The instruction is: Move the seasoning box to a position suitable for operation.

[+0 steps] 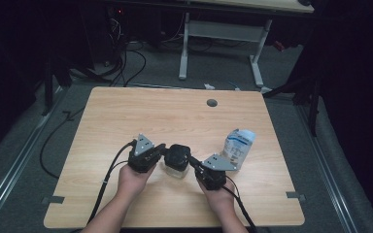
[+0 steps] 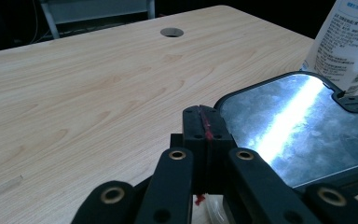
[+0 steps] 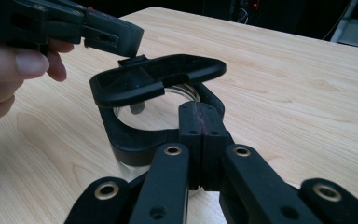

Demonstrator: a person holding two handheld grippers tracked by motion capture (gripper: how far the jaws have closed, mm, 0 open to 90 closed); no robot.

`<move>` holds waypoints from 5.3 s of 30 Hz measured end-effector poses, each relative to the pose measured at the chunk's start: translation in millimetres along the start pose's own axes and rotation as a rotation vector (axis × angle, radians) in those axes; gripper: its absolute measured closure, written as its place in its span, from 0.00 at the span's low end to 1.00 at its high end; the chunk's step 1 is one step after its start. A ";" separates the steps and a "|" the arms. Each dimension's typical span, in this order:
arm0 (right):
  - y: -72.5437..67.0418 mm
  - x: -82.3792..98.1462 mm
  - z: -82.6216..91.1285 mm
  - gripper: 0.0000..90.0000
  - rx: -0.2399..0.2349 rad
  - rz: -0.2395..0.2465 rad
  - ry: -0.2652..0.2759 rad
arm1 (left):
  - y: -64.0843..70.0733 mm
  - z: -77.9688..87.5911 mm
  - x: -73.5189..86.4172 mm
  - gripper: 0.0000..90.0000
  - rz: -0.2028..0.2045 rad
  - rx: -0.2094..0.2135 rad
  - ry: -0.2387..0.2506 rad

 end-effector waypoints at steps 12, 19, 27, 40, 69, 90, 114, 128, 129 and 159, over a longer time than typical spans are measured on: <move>-4.5 -4.2 -6.0 1.00 -0.028 -0.011 0.007 | 0.2 0.1 0.5 1.00 0.008 -0.002 0.003; -3.9 -7.0 -4.9 1.00 -0.031 -0.015 0.003 | -8.3 13.6 4.0 0.96 -0.005 -0.019 0.004; -2.2 -9.8 -7.0 1.00 -0.037 -0.034 0.002 | -33.1 61.3 36.0 0.78 -0.027 -0.040 -0.071; -6.8 -18.8 -10.1 1.00 -0.025 -0.029 0.001 | -56.1 117.6 90.2 0.59 0.008 -0.144 -0.115; -19.8 -46.8 -39.7 1.00 -0.065 -0.025 0.030 | -73.0 125.2 92.2 0.57 0.095 -0.124 -0.090; -26.0 -55.0 -65.6 1.00 -0.080 -0.024 -0.002 | -77.8 129.9 91.3 0.56 0.117 -0.117 -0.073; -21.9 -48.6 -54.0 0.95 -0.063 -0.005 -0.023 | -76.0 129.7 92.1 0.56 0.116 -0.097 -0.063; 15.8 3.6 12.7 0.92 0.038 -0.031 -0.048 | -36.9 103.2 77.9 0.60 0.069 -0.006 -0.043; 17.9 8.7 17.0 0.92 0.045 -0.031 -0.054 | -34.2 100.7 77.2 0.62 0.060 -0.003 -0.045; 50.8 52.6 75.7 0.85 0.138 -0.090 -0.066 | -14.8 4.6 49.3 1.00 0.087 -0.009 -0.060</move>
Point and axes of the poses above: each handheld gripper's, and its own axes: z roughly backward along the jaws, x roughly out of its underside, y roughly to its right, the point moved 1 cm from there along -z, roughly forward along the jaws, and after that the axes turned 7 degrees about y, right-handed, at the moved point
